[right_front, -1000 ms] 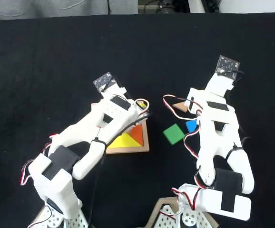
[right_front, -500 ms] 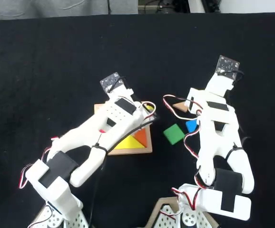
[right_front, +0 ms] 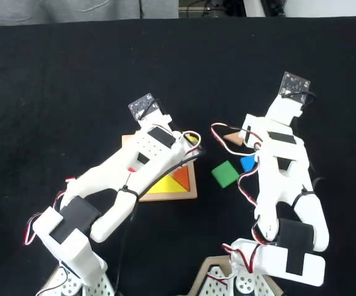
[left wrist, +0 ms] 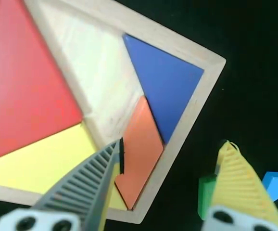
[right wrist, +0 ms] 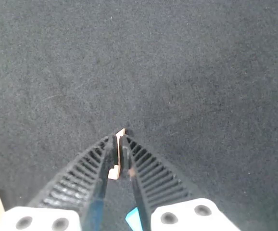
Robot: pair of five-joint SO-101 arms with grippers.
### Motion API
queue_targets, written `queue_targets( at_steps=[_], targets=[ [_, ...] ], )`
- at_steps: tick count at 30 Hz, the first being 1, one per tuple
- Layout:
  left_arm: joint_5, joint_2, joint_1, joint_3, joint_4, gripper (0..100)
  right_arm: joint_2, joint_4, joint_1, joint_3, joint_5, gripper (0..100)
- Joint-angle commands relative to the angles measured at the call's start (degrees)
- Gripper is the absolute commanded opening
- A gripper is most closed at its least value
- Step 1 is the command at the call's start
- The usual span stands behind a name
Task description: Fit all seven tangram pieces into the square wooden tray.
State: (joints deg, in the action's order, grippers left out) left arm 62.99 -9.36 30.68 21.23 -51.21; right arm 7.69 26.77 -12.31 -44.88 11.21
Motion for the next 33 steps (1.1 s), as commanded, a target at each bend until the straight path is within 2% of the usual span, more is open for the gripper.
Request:
queue_targets(
  at_steps=[1,10,23,33],
  targets=[
    [-0.26,2.99,-0.84,-0.66,0.18,32,2.68,-0.7,0.97,1.98,0.26,1.5],
    [-0.26,2.99,-1.1,1.36,3.08,32,2.68,-0.7,0.97,1.98,0.26,1.5],
    [-0.26,3.08,1.54,1.54,2.99,32,2.68,-0.7,0.97,1.98,0.26,1.5],
    [-0.26,3.6,-2.42,1.1,2.55,32,2.68,-0.7,0.97,1.98,0.26,1.5]
  ],
)
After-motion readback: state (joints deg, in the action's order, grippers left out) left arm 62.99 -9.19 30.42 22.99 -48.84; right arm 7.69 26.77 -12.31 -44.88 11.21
